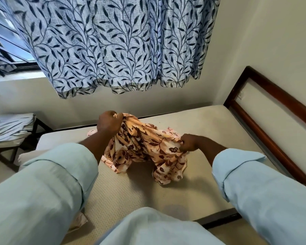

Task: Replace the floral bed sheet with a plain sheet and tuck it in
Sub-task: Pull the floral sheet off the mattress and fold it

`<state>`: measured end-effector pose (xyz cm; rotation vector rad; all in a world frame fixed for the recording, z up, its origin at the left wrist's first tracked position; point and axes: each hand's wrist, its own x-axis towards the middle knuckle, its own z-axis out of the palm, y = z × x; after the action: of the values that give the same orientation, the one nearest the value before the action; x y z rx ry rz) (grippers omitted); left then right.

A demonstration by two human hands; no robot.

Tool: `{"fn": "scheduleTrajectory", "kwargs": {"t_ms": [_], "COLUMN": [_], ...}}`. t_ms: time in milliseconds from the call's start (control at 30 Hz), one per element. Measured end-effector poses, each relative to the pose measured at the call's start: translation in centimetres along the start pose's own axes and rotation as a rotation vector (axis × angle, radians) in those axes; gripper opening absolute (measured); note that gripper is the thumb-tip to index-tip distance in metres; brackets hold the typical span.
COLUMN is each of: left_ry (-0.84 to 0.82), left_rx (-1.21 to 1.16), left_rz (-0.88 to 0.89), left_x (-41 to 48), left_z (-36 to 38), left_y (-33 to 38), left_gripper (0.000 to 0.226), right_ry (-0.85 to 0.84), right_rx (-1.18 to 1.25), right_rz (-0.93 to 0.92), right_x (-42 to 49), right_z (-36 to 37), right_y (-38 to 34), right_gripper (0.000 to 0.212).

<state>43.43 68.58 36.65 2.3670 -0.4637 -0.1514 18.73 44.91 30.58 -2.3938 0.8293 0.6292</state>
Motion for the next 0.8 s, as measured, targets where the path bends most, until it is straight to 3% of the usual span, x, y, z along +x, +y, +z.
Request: {"fn": "scheduleTrajectory", "kwargs": {"t_ms": [133, 300, 400, 500, 633, 800], "left_ry": [-0.037, -0.053, -0.102, -0.133, -0.131, -0.131], "left_rx": [-0.014, -0.009, 0.011, 0.035, 0.035, 0.025], "left_rz": [0.006, 0.015, 0.062, 0.118, 0.148, 0.139], "left_x": [-0.6, -1.1, -1.4, -1.6, -2.0, -1.5], "left_z": [0.5, 0.8, 0.8, 0.9, 1.1, 0.8], "left_y": [-0.2, -0.7, -1.1, -1.1, -0.4, -1.3], "left_gripper": [0.052, 0.052, 0.049, 0.046, 0.044, 0.045], "right_ry": [-0.015, 0.122, 0.327, 0.490, 0.532, 0.743], "right_rx": [-0.109, 0.025, 0.252, 0.505, 0.947, 1.150], "right_rz": [0.115, 0.271, 0.394, 0.503, 0.524, 0.537], "right_x": [-0.1, 0.4, 0.1, 0.1, 2.7, -0.3], "right_z": [0.6, 1.0, 0.3, -0.7, -0.8, -1.2], "right_y": [0.1, 1.1, 0.4, -0.2, 1.9, 0.0], "right_gripper": [0.045, 0.036, 0.035, 0.047, 0.057, 0.038]}}
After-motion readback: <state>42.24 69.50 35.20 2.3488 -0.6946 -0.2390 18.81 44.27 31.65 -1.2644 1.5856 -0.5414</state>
